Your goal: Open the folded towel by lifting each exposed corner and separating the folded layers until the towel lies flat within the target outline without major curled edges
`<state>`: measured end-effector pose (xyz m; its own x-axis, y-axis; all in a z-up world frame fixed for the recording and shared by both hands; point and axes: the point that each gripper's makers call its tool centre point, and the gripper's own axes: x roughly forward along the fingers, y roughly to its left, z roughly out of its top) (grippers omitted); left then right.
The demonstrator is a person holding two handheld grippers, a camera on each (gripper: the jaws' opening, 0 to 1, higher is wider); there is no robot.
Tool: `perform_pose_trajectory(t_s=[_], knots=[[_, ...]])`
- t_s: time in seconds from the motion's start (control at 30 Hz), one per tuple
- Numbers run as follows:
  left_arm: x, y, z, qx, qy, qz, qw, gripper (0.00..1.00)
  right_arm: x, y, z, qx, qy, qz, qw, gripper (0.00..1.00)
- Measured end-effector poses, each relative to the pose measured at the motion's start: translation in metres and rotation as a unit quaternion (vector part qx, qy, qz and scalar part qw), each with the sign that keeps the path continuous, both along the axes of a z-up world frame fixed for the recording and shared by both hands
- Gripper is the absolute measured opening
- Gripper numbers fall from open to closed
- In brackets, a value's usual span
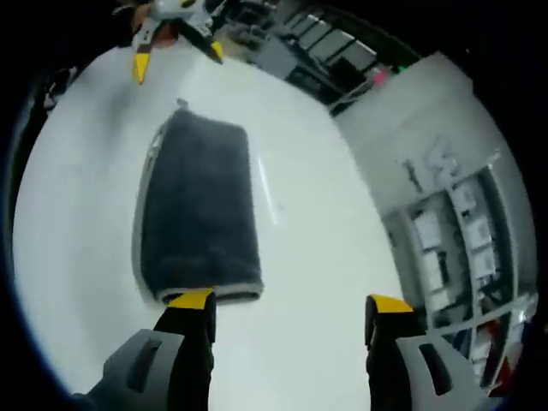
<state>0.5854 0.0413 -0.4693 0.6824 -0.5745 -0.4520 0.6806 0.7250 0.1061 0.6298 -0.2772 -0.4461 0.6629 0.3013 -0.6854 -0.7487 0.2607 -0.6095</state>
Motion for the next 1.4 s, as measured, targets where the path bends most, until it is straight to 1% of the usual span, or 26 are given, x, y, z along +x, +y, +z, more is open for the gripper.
perform_pose_trajectory(t_s=[0.03, 0.07, 0.13, 0.2, 0.3, 0.37, 0.4, 0.47, 0.53, 0.6, 0.67, 0.7, 0.73, 0.8, 0.83, 0.93, 1.0, 1.1, 1.13, 1.17, 1.23, 1.27, 1.3, 1.33, 1.37, 1.4], knots=[[0.011, 0.006, 0.001, -0.009, 0.005, 0.017, 0.9998, 0.92, 0.002, 0.0, -0.002, 0.0, 0.001, -0.001, 1.0, 0.68], [0.02, 0.012, -0.001, -0.013, 0.02, 0.029, 0.9993, 0.92, 0.004, -0.001, -0.003, -0.001, 0.0, -0.002, 1.0, 0.66], [0.034, 0.016, -0.001, -0.016, 0.023, 0.028, 0.9992, 0.91, 0.008, -0.003, -0.002, 0.001, -0.002, -0.003, 1.0, 0.65], [0.042, 0.017, -0.001, -0.031, 0.037, 0.04, 0.998, 0.89, 0.01, -0.004, -0.003, 0.006, 0.001, -0.008, 0.9999, 0.63], [0.056, 0.015, -0.001, -0.047, 0.042, 0.042, 0.9971, 0.82, 0.014, -0.009, -0.005, 0.004, -0.001, -0.011, 0.9999, 0.6], [0.069, 0.019, 0.0, -0.076, 0.048, 0.069, 0.9935, 0.73, 0.016, -0.011, -0.008, 0.001, 0.004, -0.01, 0.9999, 0.59], [0.076, 0.022, -0.002, -0.082, 0.046, 0.082, 0.9922, 0.7, 0.016, -0.011, -0.01, 0.0, 0.007, -0.009, 0.9999, 0.59], [0.084, 0.023, -0.01, -0.081, 0.059, 0.085, 0.9914, 0.7, 0.017, -0.011, -0.014, -0.005, 0.013, -0.006, 0.9999, 0.57], [0.088, 0.019, -0.021, -0.08, 0.085, 0.079, 0.9899, 0.72, 0.017, -0.013, -0.02, -0.024, 0.02, 0.003, 0.9995, 0.55], [0.091, 0.018, -0.024, -0.075, 0.086, 0.081, 0.9901, 0.72, 0.017, -0.012, -0.022, -0.029, 0.025, 0.009, 0.9992, 0.55], [0.091, 0.018, -0.028, -0.052, 0.088, 0.073, 0.9921, 0.72, 0.016, -0.009, -0.022, -0.028, 0.032, 0.015, 0.999, 0.56], [0.096, 0.02, -0.029, -0.043, 0.093, 0.064, 0.9927, 0.73, 0.016, -0.008, -0.022, -0.027, 0.035, 0.021, 0.9988, 0.56], [0.095, 0.02, -0.031, -0.034, 0.1, 0.057, 0.9928, 0.76, 0.015, -0.007, -0.022, -0.028, 0.038, 0.026, 0.9985, 0.56], [0.082, 0.013, -0.037, 0.002, 0.113, 0.029, 0.9931, 0.82, 0.015, -0.006, -0.022, -0.03, 0.043, 0.032, 0.9981, 0.57], [0.078, 0.014, -0.041, 0.027, 0.12, 0.012, 0.9923, 0.81, 0.014, -0.005, -0.022, -0.032, 0.046, 0.035, 0.9978, 0.57], [0.081, 0.021, -0.039, 0.071, 0.118, 0.009, 0.9904, 0.78, 0.012, -0.004, -0.025, -0.044, 0.055, 0.047, 0.9964, 0.57], [0.083, 0.02, -0.033, 0.073, 0.124, -0.002, 0.9896, 0.78, 0.01, -0.001, -0.026, -0.051, 0.06, 0.054, 0.9954, 0.57], [0.072, 0.011, -0.028, 0.093, 0.139, -0.063, 0.984, 0.81, 0.004, 0.003, -0.025, -0.069, 0.079, 0.069, 0.9921, 0.56], [0.069, 0.01, -0.027, 0.114, 0.135, -0.087, 0.9804, 0.81, 0.002, 0.002, -0.024, -0.086, 0.084, 0.073, 0.9901, 0.56], [0.071, 0.014, -0.026, 0.152, 0.129, -0.107, 0.9742, 0.8, 0.002, 0.0, -0.024, -0.11, 0.082, 0.08, 0.9873, 0.56], [0.075, 0.025, -0.023, 0.227, 0.111, -0.121, 0.9601, 0.81, 0.0, -0.001, -0.023, -0.144, 0.085, 0.094, 0.9814, 0.57], [0.079, 0.028, -0.018, 0.247, 0.105, -0.121, 0.9557, 0.81, -0.001, 0.0, -0.022, -0.153, 0.088, 0.101, 0.9792, 0.57], [0.081, 0.028, -0.015, 0.25, 0.105, -0.122, 0.9549, 0.8, -0.002, 0.003, -0.019, -0.153, 0.087, 0.103, 0.979, 0.57], [0.084, 0.024, -0.007, 0.24, 0.107, -0.12, 0.9572, 0.8, -0.002, 0.006, -0.015, -0.155, 0.087, 0.106, 0.9783, 0.56], [0.094, 0.023, 0.0, 0.232, 0.114, -0.116, 0.9591, 0.79, -0.002, 0.007, -0.014, -0.157, 0.086, 0.108, 0.9778, 0.54], [0.096, 0.023, 0.002, 0.228, 0.123, -0.113, 0.9591, 0.78, -0.001, 0.009, -0.01, -0.163, 0.083, 0.111, 0.9767, 0.52]])
